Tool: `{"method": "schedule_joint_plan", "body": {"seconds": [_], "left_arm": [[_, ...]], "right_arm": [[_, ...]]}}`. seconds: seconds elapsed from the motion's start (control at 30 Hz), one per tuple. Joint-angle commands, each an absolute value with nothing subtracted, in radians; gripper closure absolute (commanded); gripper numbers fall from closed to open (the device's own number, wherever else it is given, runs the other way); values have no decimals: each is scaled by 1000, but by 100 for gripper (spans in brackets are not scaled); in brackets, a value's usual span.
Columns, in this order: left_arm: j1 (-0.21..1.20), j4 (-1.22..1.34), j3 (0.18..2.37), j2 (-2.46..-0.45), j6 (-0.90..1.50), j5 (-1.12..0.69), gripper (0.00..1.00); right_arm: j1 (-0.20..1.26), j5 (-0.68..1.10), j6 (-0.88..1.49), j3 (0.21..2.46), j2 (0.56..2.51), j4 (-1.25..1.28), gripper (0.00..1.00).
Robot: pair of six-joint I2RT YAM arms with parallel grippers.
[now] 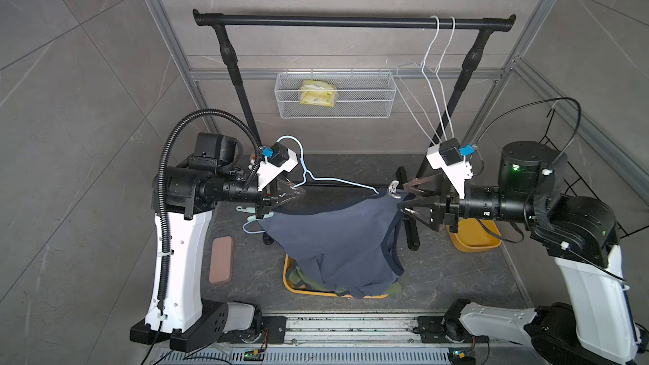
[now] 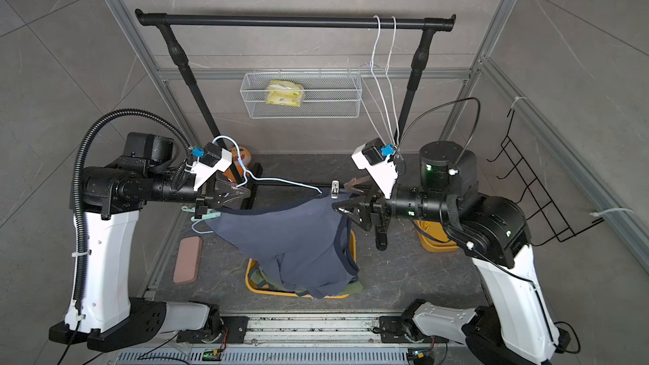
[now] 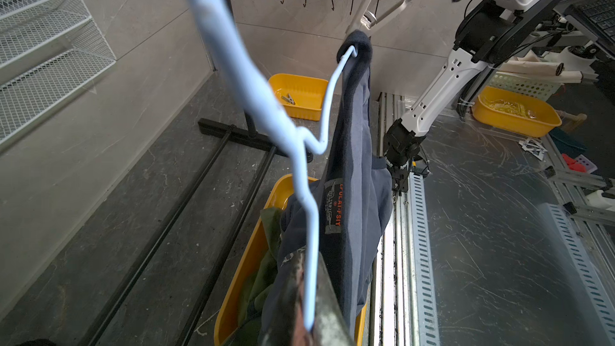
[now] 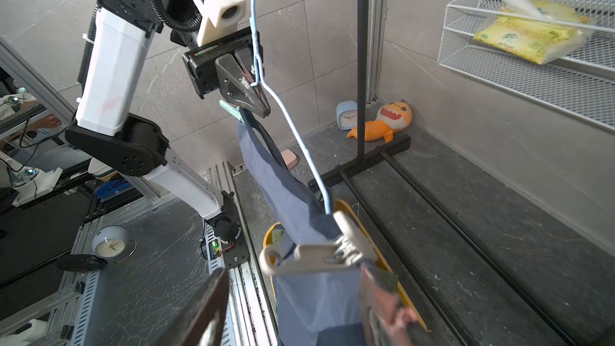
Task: Remove the clothespins securing tank tops to the hanger
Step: Remove the clothespin from the hanger.
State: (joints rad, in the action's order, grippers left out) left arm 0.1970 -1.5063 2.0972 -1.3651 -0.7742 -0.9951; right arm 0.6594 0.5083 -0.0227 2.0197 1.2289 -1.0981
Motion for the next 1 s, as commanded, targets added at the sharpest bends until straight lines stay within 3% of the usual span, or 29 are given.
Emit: {"method": "schedule_joint_plan", "body": {"seconds": [0.0, 0.5, 0.83, 0.97], "left_arm": [[195, -1516, 2126, -1370, -774, -1074, 100], [195, -1521, 2121, -1349, -775, -1080, 100], [194, -1522, 2118, -1345, -775, -1095, 100], [194, -1525, 2116, -1344, -779, -1096, 100]], "right_arm": [[655, 505, -46, 2042, 1258, -1053, 36], [655, 485, -76, 2086, 1316, -1056, 36], [655, 568, -75, 2125, 1360, -1063, 40], [656, 576, -76, 2136, 1374, -1067, 47]]}}
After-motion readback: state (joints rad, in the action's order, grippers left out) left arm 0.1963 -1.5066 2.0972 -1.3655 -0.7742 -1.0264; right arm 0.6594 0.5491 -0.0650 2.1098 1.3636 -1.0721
